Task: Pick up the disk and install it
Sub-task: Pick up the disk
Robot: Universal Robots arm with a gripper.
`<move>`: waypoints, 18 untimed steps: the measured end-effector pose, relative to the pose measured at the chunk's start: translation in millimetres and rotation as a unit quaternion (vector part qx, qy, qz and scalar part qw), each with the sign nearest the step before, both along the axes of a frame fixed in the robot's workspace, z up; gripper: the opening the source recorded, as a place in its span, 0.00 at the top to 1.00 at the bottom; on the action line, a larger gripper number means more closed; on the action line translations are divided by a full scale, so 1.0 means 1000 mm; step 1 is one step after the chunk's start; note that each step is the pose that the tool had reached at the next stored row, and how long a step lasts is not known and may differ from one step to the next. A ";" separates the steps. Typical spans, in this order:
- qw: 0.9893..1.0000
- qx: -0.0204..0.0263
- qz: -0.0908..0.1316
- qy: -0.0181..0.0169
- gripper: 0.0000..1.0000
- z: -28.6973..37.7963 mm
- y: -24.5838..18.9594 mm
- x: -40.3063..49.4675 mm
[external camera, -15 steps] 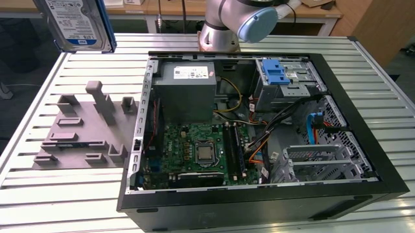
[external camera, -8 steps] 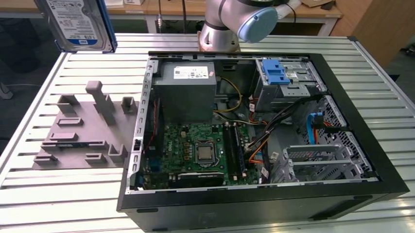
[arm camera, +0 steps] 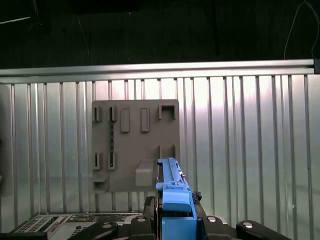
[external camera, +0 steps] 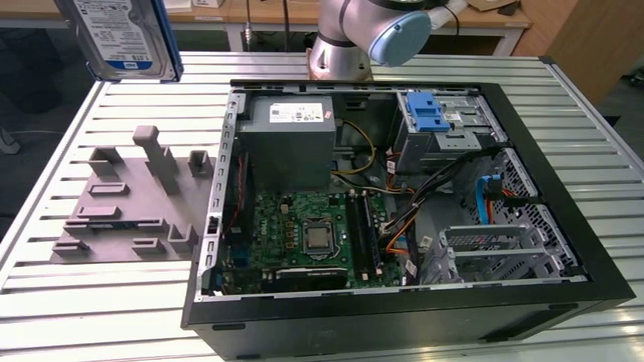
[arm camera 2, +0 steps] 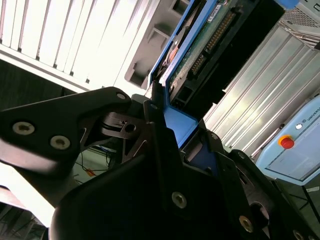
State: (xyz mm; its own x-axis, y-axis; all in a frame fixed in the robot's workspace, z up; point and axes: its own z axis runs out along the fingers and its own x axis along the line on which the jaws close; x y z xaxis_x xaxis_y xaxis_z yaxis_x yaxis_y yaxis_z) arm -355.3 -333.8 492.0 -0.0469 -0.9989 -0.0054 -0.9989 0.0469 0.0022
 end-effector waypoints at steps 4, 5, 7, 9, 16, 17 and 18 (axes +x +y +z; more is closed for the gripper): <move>1.000 0.000 0.000 0.000 0.64 0.0000 0.0000 0.0010; 1.000 0.000 0.000 0.000 0.64 0.0000 0.0000 0.0012; 1.000 0.000 0.000 0.000 0.64 0.0000 0.0000 0.0016; 1.000 0.000 0.000 0.000 0.64 0.0000 0.0000 0.0020; 1.000 0.000 0.000 0.000 0.64 0.0000 0.0000 0.0034; 1.000 0.000 0.000 0.000 0.64 0.0000 0.0000 0.0035; 1.000 0.000 0.000 0.000 0.64 0.0000 0.0000 0.0037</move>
